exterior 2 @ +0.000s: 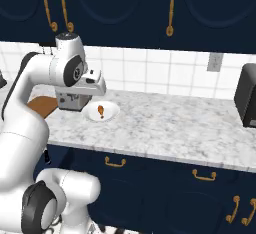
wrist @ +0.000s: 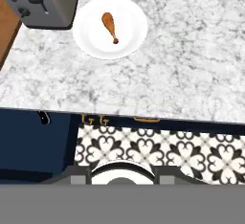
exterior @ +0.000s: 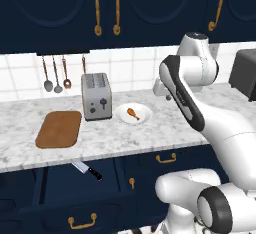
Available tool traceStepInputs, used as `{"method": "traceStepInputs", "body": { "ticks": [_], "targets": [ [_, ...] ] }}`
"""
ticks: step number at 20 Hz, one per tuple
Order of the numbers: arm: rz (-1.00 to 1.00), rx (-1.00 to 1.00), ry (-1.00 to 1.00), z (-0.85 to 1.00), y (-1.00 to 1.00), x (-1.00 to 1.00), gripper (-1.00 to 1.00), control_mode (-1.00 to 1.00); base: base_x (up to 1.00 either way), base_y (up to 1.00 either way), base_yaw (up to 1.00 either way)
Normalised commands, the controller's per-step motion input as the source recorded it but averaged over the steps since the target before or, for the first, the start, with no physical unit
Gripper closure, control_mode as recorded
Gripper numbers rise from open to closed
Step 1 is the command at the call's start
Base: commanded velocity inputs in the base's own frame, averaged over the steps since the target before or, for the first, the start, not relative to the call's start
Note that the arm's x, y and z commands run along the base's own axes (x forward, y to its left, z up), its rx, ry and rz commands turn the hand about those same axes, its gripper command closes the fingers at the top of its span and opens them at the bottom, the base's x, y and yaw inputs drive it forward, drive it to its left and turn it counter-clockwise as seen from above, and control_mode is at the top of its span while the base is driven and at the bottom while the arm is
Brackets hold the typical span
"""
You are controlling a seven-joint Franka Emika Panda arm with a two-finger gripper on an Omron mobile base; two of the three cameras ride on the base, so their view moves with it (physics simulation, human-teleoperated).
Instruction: Pick up the knife from the drawer and place it on the cutting board. Then place the meat from the plate to the cutting board.
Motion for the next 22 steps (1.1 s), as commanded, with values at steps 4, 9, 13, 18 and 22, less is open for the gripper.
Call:
{"method": "traceStepInputs", "body": {
  "ticks": [4, 9, 13, 18, 22],
  "targets": [
    [0.0, 0.0, 0.0, 0.0, 0.0, 0.0, -1.0, 1.0, 0.0, -0.01, 0.17],
    [0.0, 0.0, 0.0, 0.0, 0.0, 0.0, -1.0, 1.0, 0.01, -0.34, 0.62],
    [0.0, 0.0, 0.0, 0.0, 0.0, 0.0, -1.0, 1.0, 0.02, -0.22, 0.94],
    [0.0, 0.0, 0.0, 0.0, 0.0, 0.0, -1.0, 1.0, 0.0, -0.37, 0.91],
    [0.0, 0.0, 0.0, 0.0, 0.0, 0.0, -1.0, 1.0, 0.02, -0.55, 0.68]
  ]
}}
